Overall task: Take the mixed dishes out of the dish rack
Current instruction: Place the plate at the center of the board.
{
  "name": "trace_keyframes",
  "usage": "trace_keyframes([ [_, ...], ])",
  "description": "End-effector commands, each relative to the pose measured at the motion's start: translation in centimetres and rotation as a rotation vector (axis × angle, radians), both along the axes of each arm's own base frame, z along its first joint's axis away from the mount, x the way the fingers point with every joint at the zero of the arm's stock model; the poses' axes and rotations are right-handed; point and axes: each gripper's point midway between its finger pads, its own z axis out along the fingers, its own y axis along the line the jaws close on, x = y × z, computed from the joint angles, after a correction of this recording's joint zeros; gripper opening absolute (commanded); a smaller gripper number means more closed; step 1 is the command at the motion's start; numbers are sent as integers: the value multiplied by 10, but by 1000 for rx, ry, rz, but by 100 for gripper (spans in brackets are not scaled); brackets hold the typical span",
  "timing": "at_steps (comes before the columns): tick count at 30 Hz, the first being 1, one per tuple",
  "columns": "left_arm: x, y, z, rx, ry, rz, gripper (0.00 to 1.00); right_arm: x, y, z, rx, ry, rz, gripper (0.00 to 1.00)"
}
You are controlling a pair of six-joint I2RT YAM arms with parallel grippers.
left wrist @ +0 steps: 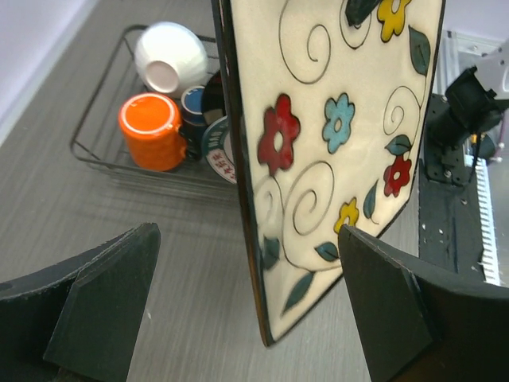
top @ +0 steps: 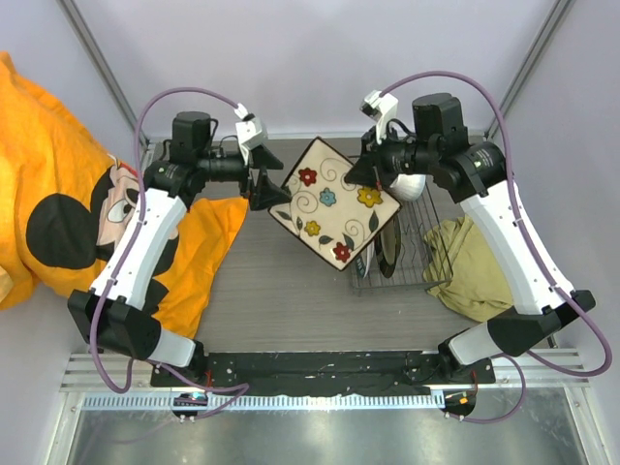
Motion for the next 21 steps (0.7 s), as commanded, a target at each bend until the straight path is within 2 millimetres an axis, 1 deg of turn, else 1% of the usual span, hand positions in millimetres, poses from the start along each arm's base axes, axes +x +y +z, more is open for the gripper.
trace_keyframes([
  [1,-17,-7,6,-1,-16,-88,100,-29,20,62,151,-180,141,1],
  [3,-21,-11,3,-4,14,-113,100,-33,24,61,147,-184,159,1],
  [5,-30,-13,3,-20,56,-154,100,-36,26,59,145,-183,170,1],
  [9,-42,-20,-4,-26,128,-210,97,-40,28,59,144,-188,193,1],
  [11,-47,-21,-10,-15,159,-227,95,-42,29,61,150,-194,202,1],
  [12,-52,-23,-14,-8,179,-240,92,-43,29,61,150,-193,203,1],
  [13,-52,-24,-17,-4,189,-250,91,-44,30,62,150,-196,207,1],
  [14,-58,-24,-21,6,230,-259,90,-45,30,61,149,-196,209,1],
  [16,-62,-28,-26,11,242,-289,87,-45,31,61,150,-195,210,1],
  [18,-67,-30,-29,13,265,-308,84,-46,31,61,151,-197,217,1],
  [21,-67,-33,-30,5,280,-319,78,-48,32,60,151,-194,224,1],
])
